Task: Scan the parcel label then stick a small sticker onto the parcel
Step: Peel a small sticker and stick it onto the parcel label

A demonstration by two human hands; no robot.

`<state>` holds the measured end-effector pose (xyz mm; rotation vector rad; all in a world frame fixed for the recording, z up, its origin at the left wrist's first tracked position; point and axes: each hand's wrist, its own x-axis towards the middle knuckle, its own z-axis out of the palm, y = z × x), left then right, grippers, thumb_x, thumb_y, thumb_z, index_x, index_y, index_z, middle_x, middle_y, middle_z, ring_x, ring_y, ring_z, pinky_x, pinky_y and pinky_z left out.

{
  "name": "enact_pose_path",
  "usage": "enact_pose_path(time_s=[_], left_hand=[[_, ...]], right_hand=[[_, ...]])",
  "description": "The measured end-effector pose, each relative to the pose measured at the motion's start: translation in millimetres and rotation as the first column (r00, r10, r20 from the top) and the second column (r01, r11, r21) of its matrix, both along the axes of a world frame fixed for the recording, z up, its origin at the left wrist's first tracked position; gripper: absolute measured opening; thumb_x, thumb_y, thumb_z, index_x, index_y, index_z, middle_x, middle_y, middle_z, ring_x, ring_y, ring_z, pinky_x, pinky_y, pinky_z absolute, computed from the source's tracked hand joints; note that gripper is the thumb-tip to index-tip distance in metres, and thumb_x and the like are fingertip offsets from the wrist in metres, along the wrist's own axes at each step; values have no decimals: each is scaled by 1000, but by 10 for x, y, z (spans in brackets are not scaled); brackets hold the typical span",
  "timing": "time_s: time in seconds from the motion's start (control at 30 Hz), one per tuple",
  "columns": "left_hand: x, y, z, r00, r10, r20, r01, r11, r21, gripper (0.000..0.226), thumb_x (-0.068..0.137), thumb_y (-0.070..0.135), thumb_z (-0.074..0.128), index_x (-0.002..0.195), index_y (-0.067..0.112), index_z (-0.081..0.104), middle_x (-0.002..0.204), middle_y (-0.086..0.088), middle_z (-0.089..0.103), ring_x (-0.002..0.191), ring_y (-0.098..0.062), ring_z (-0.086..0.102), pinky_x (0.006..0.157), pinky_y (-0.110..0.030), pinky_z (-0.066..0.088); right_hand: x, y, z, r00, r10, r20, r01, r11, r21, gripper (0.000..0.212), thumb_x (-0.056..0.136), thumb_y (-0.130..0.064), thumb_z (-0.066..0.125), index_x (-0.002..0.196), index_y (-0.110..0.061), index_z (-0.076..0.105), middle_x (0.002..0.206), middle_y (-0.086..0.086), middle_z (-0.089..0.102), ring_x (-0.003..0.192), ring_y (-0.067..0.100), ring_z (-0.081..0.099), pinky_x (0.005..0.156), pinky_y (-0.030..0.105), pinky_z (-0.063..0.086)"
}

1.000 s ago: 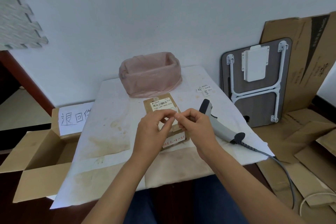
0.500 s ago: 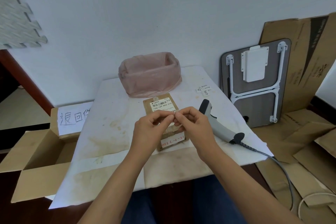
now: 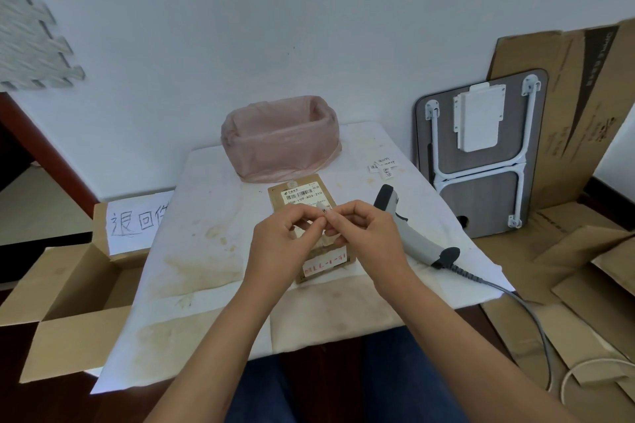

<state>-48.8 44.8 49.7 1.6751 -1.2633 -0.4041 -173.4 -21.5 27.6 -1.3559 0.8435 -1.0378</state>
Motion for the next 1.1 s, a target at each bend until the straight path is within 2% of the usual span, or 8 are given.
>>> enact_pose_path(time_s=[0.1,0.2,0.33,0.5,0.8,1.1], left_hand=[[2,-3,-8,993,-11,121,12,1000,-12,11,88,23,67,81,30,72,83,19,68,80,2,60,63,-7,38],[18,0,-4,985,-35,168,36,999,-6,11,89,22,66,84,30,72,84,18,68,81,-1,60,68,-12,43],[29,4,9,974,-48,222,49,999,1,10,89,21,65,87,27,73,85,17,67,80,-1,59,72,-18,46],[32,-13,22,958,-63,280,59,998,25,9,91,21,64,90,25,72,86,17,66,83,2,58,70,-12,42],[16,-4,-1,990,-46,132,44,999,15,9,90,20,65,88,26,72,86,15,68,81,-4,59,65,-8,40],[-2,6,-8,1000,-7,30,7,1000,18,9,88,25,68,84,30,73,85,19,70,78,-3,61,64,-7,41]], right_hand=[[-1,-1,-4,1000,-11,-28,10,999,-33,6,85,-15,69,82,-10,72,76,8,75,72,12,70,64,26,55],[-8,-9,-2,995,-27,-96,17,995,-102,5,84,-16,70,82,-13,73,74,3,75,74,12,72,70,28,58],[-2,-18,4,983,-54,-175,20,981,-194,6,85,-17,69,84,-14,73,74,-1,74,73,10,70,68,20,54],[19,-8,9,970,-96,-224,35,965,-262,6,86,-16,67,83,-12,70,74,-1,73,70,6,66,68,18,53],[51,-12,4,961,-124,-245,55,961,-271,7,85,-17,67,84,-12,70,74,-2,71,68,3,62,65,14,49],[46,-9,-5,963,-132,-234,65,960,-271,7,86,-16,66,85,-14,72,71,-6,72,71,7,67,67,16,52]])
